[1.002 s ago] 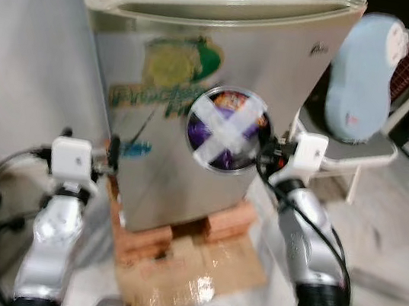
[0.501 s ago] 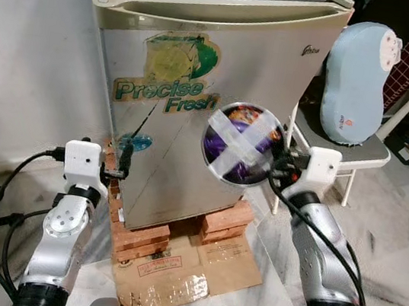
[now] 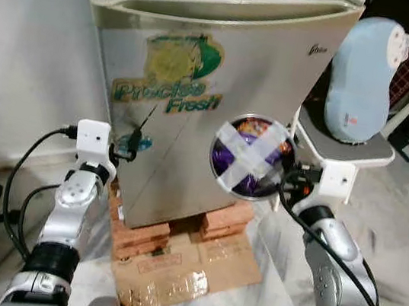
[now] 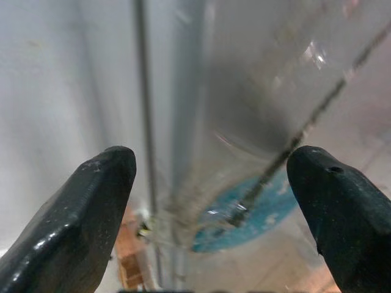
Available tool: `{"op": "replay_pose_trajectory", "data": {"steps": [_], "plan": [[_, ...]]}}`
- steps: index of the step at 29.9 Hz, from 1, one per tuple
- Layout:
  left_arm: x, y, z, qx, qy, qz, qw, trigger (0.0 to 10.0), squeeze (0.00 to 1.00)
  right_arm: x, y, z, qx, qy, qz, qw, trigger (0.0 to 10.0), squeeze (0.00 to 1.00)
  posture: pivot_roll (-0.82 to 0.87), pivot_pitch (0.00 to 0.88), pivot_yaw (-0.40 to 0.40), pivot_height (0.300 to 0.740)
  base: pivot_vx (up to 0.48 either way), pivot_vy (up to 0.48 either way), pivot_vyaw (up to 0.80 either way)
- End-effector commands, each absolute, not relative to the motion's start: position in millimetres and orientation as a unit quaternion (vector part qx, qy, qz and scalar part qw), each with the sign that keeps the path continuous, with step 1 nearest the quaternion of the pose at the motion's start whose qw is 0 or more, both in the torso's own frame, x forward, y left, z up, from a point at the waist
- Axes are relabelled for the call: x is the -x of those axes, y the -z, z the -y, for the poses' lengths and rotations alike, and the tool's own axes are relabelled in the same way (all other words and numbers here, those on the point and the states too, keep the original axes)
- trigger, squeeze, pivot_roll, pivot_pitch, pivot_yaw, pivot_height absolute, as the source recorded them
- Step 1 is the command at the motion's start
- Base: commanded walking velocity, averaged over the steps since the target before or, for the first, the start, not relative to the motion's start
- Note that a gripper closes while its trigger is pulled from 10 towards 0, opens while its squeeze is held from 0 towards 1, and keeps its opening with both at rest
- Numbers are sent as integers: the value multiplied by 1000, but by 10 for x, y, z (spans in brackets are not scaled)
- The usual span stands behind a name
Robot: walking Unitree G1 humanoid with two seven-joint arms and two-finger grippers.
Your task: Restocking fridge
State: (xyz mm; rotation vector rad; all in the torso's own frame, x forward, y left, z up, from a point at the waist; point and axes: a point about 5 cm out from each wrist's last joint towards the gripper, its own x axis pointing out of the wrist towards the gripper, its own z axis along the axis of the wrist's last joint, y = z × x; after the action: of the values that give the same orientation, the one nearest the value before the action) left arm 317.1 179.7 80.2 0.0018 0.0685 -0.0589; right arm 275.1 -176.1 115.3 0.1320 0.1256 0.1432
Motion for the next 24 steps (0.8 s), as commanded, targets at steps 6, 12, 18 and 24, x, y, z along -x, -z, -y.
{"op": "replay_pose_trajectory", "data": {"steps": [6, 12, 18, 24], "plan": [[-3328, -844, -1763, 7, 68, -38, 997, 10000, 0, -2648, -1292, 1833, -63, -67, -47, 995, 10000, 0, -59, 105, -88, 740, 0, 0, 0], [-3344, -794, -1575, 2, 129, -56, 990, 10000, 0, -2660, -1294, 1809, -63, -67, -53, 994, 10000, 0, -51, 102, -95, 740, 0, 0, 0], [-3230, -708, -1316, 11, 229, -66, 971, 10000, 0, -2667, -1300, 1803, -63, -68, -54, 994, 10000, 0, -48, 98, -95, 740, 0, 0, 0], [-3124, -697, -1173, 28, 302, -74, 950, 10000, 0, -2662, -1300, 1878, -63, -34, -52, 996, 10000, 0, -47, 103, -87, 740, 0, 0, 0]]}}
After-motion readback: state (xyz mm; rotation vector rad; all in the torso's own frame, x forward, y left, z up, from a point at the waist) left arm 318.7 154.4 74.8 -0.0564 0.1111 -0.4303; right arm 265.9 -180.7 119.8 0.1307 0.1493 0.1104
